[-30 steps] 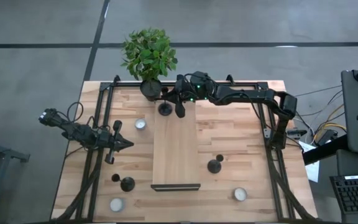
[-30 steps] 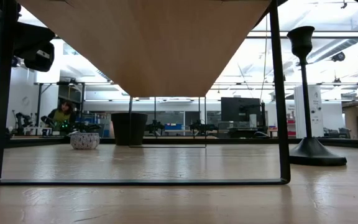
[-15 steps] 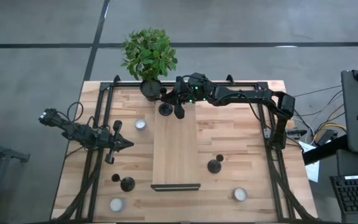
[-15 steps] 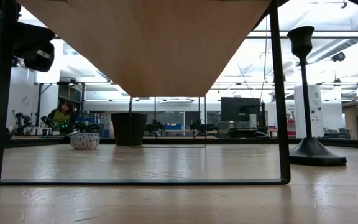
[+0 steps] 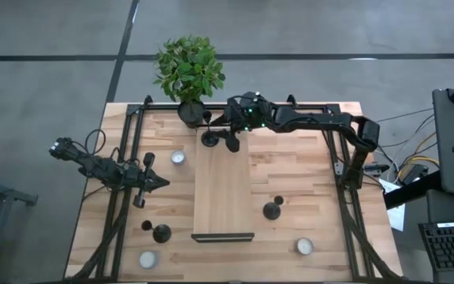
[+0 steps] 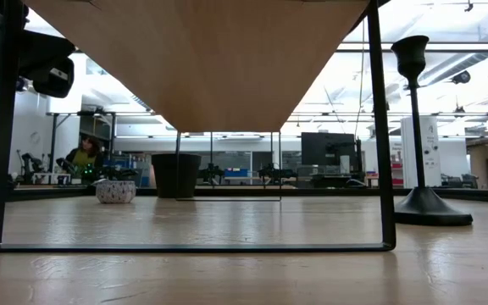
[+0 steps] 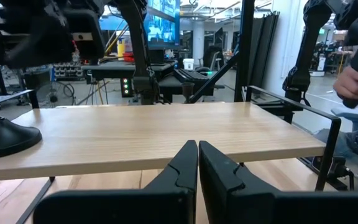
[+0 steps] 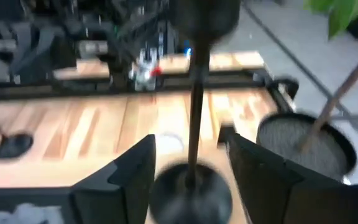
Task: Pick & Place candle stick holders
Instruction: Put the right black candle holder on the shelf
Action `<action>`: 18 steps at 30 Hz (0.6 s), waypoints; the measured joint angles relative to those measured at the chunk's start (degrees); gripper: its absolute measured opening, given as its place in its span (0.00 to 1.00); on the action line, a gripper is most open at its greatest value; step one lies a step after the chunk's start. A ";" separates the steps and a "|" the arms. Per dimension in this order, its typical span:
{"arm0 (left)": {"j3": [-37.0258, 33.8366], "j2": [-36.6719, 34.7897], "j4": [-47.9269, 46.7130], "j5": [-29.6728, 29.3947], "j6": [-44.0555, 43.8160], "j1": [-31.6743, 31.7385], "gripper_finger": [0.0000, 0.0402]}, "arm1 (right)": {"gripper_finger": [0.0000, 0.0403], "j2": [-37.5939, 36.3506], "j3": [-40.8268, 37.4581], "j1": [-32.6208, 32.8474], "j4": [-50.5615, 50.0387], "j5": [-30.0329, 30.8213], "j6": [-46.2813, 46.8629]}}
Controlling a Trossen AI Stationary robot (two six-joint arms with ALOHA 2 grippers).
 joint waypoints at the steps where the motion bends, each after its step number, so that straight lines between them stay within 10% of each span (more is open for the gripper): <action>1: 0.00 0.00 0.00 0.00 -0.01 -0.02 0.03 | 0.52 -0.48 0.00 -0.01 -1.79 -0.03 -0.64; 18: 0.00 0.17 -0.02 0.00 0.00 -0.02 0.03 | 0.59 -17.80 -5.55 1.67 -29.09 -0.93 -6.40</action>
